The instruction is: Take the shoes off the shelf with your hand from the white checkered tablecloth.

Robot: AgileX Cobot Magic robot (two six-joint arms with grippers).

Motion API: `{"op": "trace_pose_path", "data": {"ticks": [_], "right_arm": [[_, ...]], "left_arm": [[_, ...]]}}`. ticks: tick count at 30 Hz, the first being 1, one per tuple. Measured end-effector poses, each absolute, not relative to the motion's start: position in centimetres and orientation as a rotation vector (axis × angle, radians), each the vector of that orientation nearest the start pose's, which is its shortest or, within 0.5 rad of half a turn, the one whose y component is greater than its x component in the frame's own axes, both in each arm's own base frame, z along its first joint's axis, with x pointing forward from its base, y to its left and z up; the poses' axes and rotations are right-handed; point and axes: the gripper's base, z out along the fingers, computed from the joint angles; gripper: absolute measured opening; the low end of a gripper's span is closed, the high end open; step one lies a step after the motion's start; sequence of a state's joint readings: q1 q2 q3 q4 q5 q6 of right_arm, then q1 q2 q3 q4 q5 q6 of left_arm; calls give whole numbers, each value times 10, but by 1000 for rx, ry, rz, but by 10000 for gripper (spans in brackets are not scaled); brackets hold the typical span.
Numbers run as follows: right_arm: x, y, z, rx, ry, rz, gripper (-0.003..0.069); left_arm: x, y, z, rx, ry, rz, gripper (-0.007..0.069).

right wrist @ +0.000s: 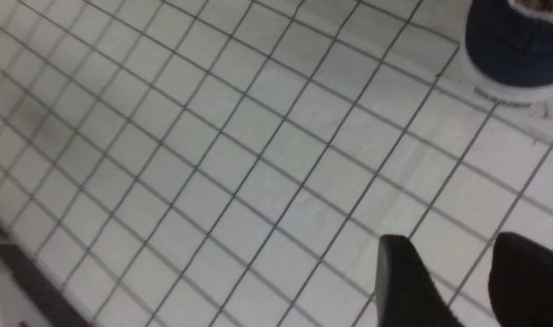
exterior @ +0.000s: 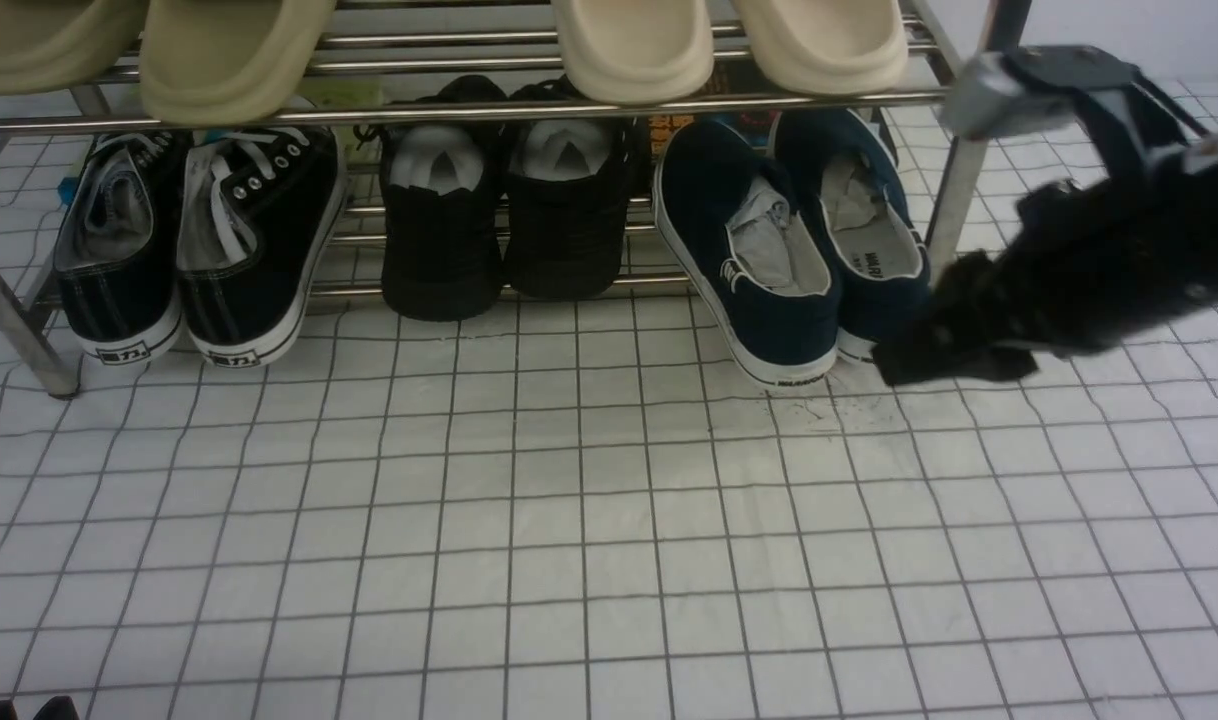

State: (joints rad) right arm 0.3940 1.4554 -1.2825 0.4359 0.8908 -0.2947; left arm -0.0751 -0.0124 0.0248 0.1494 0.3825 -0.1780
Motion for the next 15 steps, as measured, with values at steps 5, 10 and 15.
{"op": "trace_pose_path", "data": {"ticks": [5, 10, 15], "right_arm": [[309, 191, 329, -699, 2412, 363, 384], [342, 218, 306, -689, 2405, 224, 447], [374, 228, 292, -599, 2405, 105, 482]], "left_arm": [[52, 1, 171, -5, 1874, -27, 240], [52, 1, 171, -5, 1874, -27, 240], [52, 1, 171, -5, 1874, -27, 240]]}}
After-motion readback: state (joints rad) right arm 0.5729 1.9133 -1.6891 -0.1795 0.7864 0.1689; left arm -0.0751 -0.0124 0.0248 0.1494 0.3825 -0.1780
